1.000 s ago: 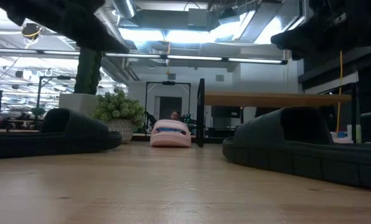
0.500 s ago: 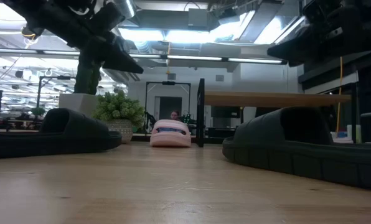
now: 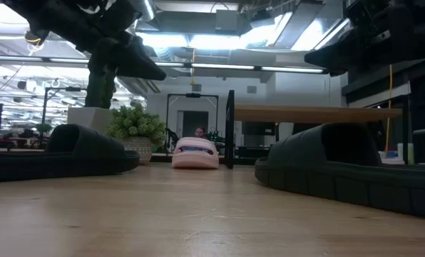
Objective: Pick and place slides into the shelf
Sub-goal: Put the left pink slides on the shelf
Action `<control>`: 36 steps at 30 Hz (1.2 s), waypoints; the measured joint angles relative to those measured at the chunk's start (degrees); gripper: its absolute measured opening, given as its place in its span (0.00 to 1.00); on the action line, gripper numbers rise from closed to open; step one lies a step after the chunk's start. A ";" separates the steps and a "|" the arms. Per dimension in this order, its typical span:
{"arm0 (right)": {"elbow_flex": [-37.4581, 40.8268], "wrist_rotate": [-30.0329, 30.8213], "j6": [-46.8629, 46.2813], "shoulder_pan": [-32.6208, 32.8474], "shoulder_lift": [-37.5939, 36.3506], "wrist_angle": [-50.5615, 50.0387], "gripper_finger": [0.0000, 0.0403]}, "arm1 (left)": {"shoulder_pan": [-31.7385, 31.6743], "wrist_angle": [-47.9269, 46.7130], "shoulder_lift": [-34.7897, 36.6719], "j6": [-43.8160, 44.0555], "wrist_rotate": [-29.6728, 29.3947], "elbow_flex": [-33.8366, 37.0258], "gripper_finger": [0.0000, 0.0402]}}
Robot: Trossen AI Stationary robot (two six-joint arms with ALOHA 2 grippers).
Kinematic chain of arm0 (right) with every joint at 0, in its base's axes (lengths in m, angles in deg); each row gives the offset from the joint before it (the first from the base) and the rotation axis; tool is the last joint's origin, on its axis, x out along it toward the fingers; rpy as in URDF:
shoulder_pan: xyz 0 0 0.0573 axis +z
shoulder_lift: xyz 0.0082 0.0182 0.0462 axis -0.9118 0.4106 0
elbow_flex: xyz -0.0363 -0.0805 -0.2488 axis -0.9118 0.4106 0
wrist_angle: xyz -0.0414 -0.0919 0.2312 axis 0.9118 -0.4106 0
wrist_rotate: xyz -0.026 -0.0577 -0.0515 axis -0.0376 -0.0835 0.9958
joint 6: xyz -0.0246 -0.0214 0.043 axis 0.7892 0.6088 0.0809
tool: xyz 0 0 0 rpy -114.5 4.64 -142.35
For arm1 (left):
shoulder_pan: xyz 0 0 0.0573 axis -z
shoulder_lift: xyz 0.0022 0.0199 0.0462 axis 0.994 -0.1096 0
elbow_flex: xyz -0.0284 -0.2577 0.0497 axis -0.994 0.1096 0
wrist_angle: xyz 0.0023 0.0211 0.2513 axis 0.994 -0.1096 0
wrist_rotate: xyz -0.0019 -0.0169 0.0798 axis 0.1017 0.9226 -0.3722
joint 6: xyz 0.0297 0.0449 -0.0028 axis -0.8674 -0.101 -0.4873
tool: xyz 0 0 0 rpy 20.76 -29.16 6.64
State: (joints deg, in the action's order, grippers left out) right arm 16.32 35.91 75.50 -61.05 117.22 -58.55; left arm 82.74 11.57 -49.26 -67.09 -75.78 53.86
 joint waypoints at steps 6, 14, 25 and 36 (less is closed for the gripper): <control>0.00 -0.02 -3.38 0.00 0.00 -0.02 0.02 | -0.11 0.02 0.00 1.75 -0.13 0.00 0.31; 0.00 0.00 -4.44 0.01 0.00 -0.02 0.02 | -2.01 0.72 -0.55 1.99 -0.90 0.00 0.36; 0.00 0.00 -4.30 0.00 0.00 -0.11 0.02 | -2.85 12.39 -14.56 -1.79 1.91 0.04 0.35; 0.00 0.00 -3.95 0.01 0.00 -0.57 0.02 | -6.40 16.69 -24.43 0.33 -2.84 0.04 0.35</control>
State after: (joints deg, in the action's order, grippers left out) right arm 16.32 35.91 71.55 -61.04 117.22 -59.11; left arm 76.34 28.25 -73.68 -66.76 -78.62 53.90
